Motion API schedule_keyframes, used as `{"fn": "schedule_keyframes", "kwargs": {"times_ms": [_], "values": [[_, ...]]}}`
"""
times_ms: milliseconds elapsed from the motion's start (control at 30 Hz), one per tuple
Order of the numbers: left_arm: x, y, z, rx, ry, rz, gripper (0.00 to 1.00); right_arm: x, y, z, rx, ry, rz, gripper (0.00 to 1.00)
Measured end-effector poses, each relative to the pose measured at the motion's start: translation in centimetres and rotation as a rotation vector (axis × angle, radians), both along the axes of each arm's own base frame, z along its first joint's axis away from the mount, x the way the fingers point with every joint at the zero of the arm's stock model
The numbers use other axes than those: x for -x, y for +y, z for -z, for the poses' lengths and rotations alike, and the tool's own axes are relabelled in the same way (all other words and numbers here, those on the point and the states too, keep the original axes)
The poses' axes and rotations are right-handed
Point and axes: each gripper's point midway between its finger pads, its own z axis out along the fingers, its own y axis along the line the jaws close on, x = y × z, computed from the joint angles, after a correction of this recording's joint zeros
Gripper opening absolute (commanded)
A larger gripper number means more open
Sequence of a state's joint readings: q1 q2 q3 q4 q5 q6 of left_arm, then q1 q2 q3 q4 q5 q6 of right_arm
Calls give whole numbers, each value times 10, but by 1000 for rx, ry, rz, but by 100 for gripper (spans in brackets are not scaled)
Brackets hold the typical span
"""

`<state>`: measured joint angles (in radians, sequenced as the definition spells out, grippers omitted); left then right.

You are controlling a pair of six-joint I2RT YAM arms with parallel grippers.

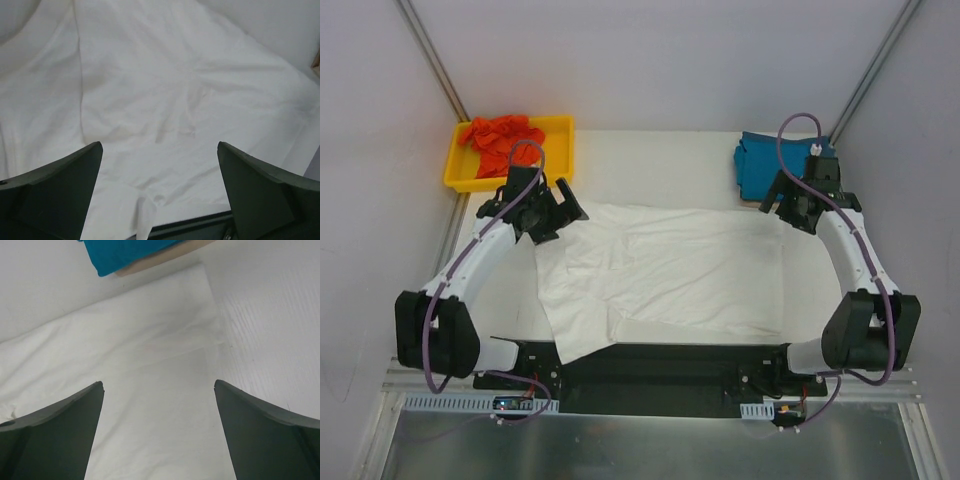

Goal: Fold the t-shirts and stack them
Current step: Fold the tshirt

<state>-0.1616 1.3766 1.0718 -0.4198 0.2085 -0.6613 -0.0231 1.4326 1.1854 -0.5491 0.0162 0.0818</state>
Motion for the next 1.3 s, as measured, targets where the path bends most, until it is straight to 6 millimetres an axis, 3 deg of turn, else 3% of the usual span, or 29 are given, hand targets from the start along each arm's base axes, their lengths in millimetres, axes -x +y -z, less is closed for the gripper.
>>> {"fn": "schedule_keyframes", "kwargs": {"times_ms": [100, 300, 400, 700, 933, 1067, 1133, 1300], "values": [[49, 1, 16, -44, 75, 15, 99, 5, -11, -1, -18, -43, 60, 96], [139, 13, 53, -91, 289, -2, 98, 18, -21, 31, -87, 5, 126, 96], [175, 9, 62, -102, 370, 15, 95, 14, -17, 28, -107, -14, 112, 96], [260, -3, 84, -184, 625, 62, 72, 10, -15, 25, -115, -40, 104, 96], [293, 2, 98, -261, 739, 63, 55, 10, -15, 24, -116, -42, 103, 96], [296, 4, 108, -276, 772, 43, 46, 10, -15, 24, -116, -42, 103, 96], [295, 1, 114, -267, 777, 45, 35, 10, -15, 24, -116, -42, 103, 96], [295, -2, 129, -276, 808, 43, 34, 10, -16, 25, -114, -41, 104, 96]]}}
